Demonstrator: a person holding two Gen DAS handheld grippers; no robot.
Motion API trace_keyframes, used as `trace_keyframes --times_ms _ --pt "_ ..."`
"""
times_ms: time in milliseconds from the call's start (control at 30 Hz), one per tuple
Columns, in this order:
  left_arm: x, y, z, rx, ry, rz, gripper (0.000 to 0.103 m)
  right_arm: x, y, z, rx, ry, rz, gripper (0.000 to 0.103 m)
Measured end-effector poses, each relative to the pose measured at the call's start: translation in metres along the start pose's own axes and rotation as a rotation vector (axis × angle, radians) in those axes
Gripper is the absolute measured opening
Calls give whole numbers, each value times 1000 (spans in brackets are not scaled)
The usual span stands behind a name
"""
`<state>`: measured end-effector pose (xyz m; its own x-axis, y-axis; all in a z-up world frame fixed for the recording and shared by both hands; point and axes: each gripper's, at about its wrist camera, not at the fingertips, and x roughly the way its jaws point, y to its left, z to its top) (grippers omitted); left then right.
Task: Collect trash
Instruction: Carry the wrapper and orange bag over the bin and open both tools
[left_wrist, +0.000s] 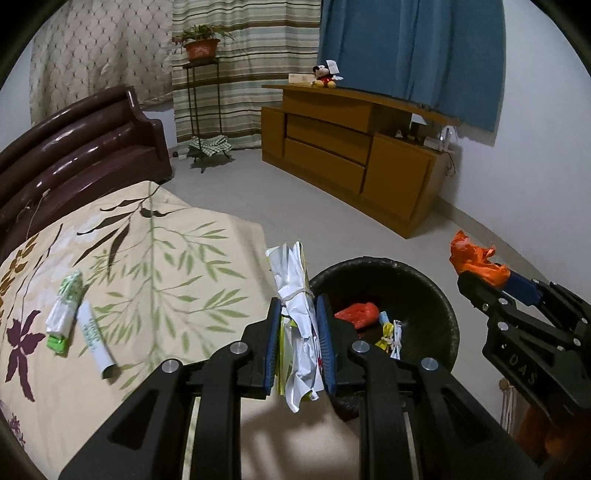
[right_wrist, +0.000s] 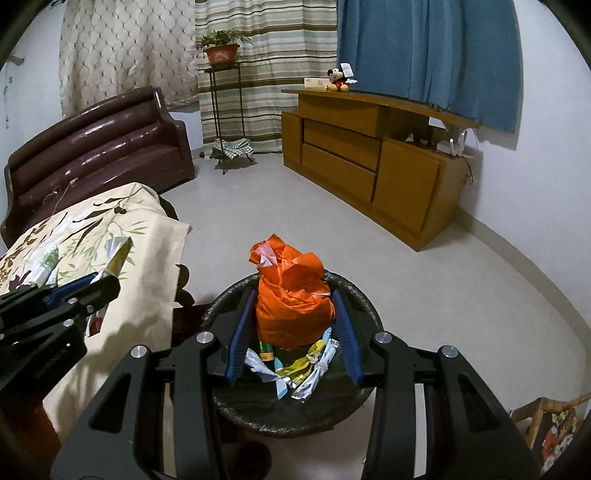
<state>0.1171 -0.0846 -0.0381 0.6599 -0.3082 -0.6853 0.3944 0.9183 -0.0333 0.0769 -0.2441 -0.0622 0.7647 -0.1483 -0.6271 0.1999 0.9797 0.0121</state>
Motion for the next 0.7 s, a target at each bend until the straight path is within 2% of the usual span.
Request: trace_keyframes --times_ms 467,567,633,667,700 --pt "31 -25 13 40 30 -3 21 22 -16 4 21 18 -3 42" --pt "36 -27 14 38 42 6 27 25 -21 6 31 18 -1 45" --pt "38 -27 15 34 44 13 39 26 -24 7 42 16 0 53" --pt "38 -27 15 33 43 15 46 26 -25 7 49 11 -1 54" --pt "37 -27 15 30 42 14 46 25 -25 6 51 10 -2 54"
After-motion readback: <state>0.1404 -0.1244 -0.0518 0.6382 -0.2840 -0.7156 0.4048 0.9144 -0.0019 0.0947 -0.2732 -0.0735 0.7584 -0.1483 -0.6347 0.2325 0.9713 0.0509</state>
